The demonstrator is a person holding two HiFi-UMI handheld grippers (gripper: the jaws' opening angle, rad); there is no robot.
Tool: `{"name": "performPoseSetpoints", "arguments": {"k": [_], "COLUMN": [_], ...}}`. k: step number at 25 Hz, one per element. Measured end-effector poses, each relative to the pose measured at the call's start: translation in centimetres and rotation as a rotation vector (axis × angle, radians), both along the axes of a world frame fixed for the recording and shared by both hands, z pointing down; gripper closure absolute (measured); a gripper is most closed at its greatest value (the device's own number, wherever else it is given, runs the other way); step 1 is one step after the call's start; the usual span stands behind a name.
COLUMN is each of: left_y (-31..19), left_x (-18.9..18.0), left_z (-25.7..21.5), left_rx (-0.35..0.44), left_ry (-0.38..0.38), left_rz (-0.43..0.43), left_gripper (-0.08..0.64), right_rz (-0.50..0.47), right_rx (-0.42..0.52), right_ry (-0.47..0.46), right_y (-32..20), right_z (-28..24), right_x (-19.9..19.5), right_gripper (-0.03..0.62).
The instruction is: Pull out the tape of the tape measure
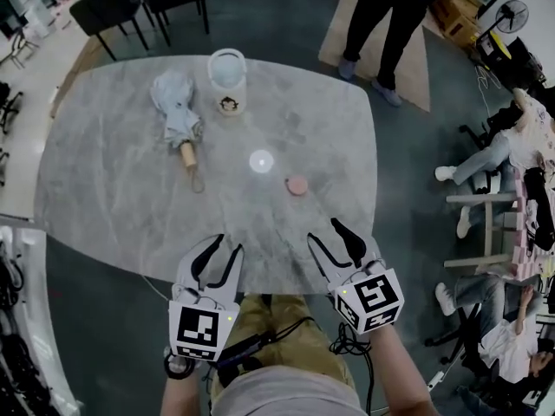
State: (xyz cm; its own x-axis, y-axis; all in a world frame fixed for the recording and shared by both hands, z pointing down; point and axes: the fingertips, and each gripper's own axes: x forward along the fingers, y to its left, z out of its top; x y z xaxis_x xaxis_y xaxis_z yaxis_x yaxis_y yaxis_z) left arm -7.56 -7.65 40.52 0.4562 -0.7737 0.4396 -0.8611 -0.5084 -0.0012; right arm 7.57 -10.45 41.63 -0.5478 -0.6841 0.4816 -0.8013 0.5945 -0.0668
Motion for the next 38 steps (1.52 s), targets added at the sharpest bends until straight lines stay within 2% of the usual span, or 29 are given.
{"name": "performPoseSetpoints", "arguments": {"k": [18, 30, 38], "left_y": [-1.0, -1.3, -0.8], "left_x": [-0.6, -1.1, -1.2], "left_z": [1.3, 2.2, 2.5], "left_rx": [-0.02, -0.038, -0.047], "left_ry": [0.026, 0.027, 0.025], "left_rz": [-0.187, -0.28, -0.308], "left_gripper": [0.436, 0.436, 0.436], "right_rz": [-0.144, -0.163, -0.176], "right_rx": [-0.1, -0.15, -0.169], "right_ry": [0.123, 0.192, 0.225], "right_y": [-7.0, -10.1, -10.6], "right_z": [7.7, 12.5, 14.4], "right_x": [-0.9, -1.0, -1.3], "right_gripper": [0.362, 0.36, 0.356]}}
